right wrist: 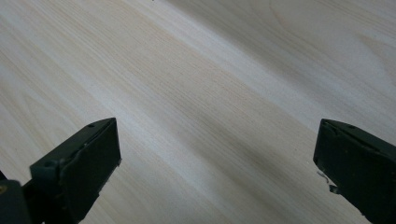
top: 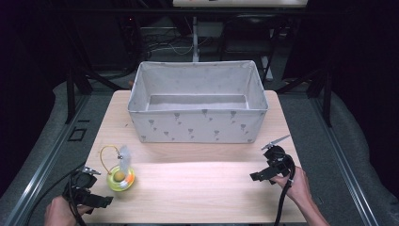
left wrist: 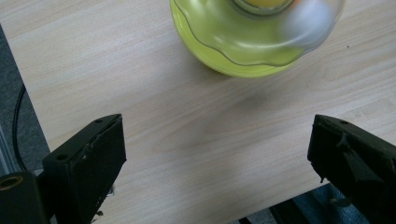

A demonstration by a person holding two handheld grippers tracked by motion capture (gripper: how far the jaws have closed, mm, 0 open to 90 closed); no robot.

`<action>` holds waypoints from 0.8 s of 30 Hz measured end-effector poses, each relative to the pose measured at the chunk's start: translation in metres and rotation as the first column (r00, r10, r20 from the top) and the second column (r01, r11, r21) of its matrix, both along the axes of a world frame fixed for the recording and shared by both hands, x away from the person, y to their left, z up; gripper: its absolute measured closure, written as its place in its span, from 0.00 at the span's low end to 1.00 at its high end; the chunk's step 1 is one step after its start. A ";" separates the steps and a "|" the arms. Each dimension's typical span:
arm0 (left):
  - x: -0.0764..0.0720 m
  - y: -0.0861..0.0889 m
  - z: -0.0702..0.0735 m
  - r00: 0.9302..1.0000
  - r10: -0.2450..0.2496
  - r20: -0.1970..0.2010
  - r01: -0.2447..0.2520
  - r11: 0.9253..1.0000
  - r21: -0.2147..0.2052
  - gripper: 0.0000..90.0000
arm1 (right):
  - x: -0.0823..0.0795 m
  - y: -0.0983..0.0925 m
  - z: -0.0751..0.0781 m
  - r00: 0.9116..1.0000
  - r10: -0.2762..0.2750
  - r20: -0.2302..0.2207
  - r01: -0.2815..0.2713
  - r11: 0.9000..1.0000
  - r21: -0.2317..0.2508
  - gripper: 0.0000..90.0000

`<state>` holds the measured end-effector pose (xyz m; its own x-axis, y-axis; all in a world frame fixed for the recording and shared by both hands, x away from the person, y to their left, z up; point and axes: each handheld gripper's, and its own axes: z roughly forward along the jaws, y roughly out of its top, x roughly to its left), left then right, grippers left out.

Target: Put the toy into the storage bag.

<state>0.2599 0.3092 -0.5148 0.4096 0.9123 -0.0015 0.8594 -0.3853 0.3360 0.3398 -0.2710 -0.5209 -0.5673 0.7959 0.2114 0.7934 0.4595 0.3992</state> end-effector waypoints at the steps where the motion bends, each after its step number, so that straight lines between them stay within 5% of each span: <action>1: 0.000 0.000 0.000 1.000 -0.002 -0.001 0.002 1.000 -0.003 0.05 | 0.000 0.000 0.000 1.000 0.002 -0.004 -0.002 1.000 -0.001 0.01; 10: 0.001 0.001 0.009 1.000 -0.007 0.004 0.007 1.000 -0.027 0.05 | -0.001 0.004 0.000 1.000 0.024 -0.001 -0.024 1.000 0.002 0.02; 11: 0.002 0.002 0.010 1.000 -0.010 0.002 0.010 0.999 -0.030 0.05 | -0.003 0.007 -0.002 1.000 -0.009 0.012 0.009 0.999 0.035 0.02; 13: 0.004 0.001 0.014 1.000 -0.018 -0.005 0.017 0.999 -0.032 0.05 | -0.002 0.006 0.001 1.000 0.030 -0.002 -0.030 1.000 -0.005 0.03; 24: 0.010 -0.005 0.030 0.999 -0.054 0.002 0.055 0.997 -0.053 0.05 | -0.004 0.009 0.003 0.998 0.055 0.003 -0.055 0.998 -0.025 0.04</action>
